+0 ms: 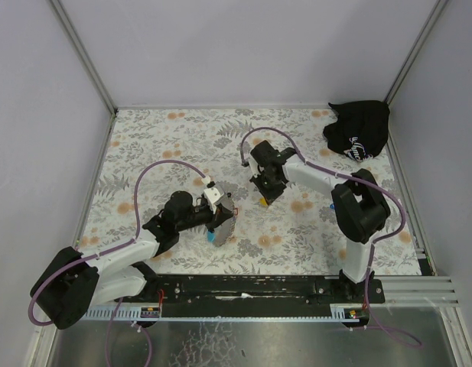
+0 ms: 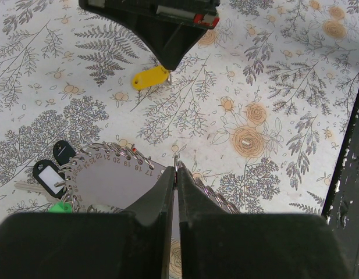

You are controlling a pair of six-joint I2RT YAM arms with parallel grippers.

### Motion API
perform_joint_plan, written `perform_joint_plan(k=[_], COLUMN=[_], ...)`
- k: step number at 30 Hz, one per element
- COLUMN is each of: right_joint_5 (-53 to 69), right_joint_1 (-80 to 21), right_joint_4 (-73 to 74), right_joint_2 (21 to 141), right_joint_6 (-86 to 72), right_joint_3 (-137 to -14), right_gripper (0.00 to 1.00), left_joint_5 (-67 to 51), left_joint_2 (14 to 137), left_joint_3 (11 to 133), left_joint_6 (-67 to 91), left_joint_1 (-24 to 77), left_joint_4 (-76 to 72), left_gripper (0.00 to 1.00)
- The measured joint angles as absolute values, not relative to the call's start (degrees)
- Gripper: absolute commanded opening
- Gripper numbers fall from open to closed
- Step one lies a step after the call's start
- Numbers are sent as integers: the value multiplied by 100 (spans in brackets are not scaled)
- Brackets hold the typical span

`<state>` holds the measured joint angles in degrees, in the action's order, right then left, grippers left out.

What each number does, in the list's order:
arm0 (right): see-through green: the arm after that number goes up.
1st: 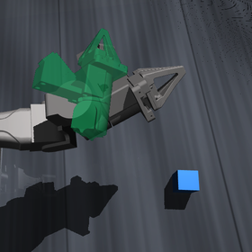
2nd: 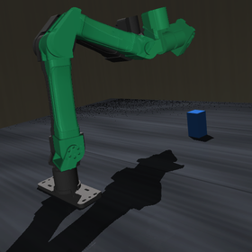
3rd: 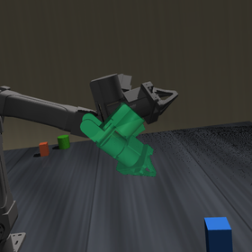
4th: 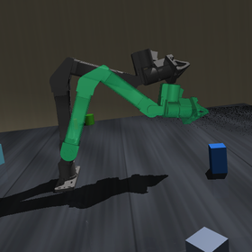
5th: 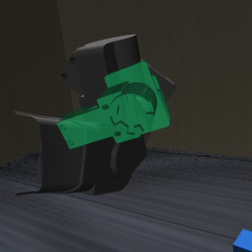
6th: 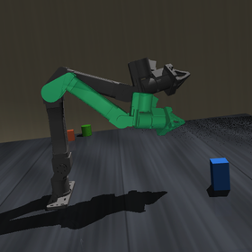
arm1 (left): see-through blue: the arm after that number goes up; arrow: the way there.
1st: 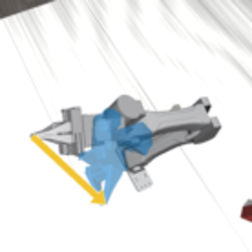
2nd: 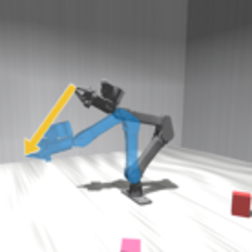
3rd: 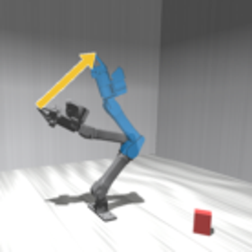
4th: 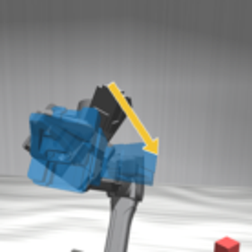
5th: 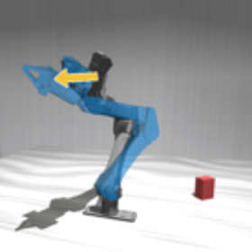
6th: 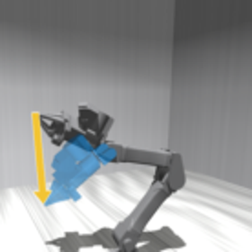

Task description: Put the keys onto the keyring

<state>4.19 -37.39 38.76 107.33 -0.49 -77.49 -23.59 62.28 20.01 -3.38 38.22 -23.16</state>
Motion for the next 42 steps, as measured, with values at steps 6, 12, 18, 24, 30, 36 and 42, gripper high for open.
perform_joint_plan(k=[6, 12, 18, 24, 30, 36, 42], right_joint_5=[464, 462, 449, 416, 416, 419, 486], right_joint_1=[-3745, -3750, -3750, -3754, -3756, -3758, -3767], right_joint_4=[4163, 4268, 4366, 4209, 3548, 2423, 847], right_joint_2=[11290, 11863, 12108, 12027, 11043, 9732, 8899], right_joint_6=[-51, -49, -40, -23, -21, 23, 224], right_joint_3=[-8270, -8801, -9091, -9039, -8121, -6696, -5177], right_gripper=[3, 8, 19, 29, 30, 31, 33], left_joint_5=[-2362, -2366, -2368, -2379, -2386, -2412, -2421], left_joint_2=[6228, 6228, 6228, 6230, 6230, 6230, 6230], left_joint_3=[2001, 2001, 2001, 2001, 2001, 2001, 2001], left_joint_6=[-336, -336, -336, -336, -336, -336, -331], left_joint_1=[3822, 3822, 3822, 3822, 3822, 3822, 3822], left_joint_4=[-2314, -2314, -2314, -2314, -2314, -2314, -2314], left_gripper=[0, 0, 0, 0, 0, 0, 0])
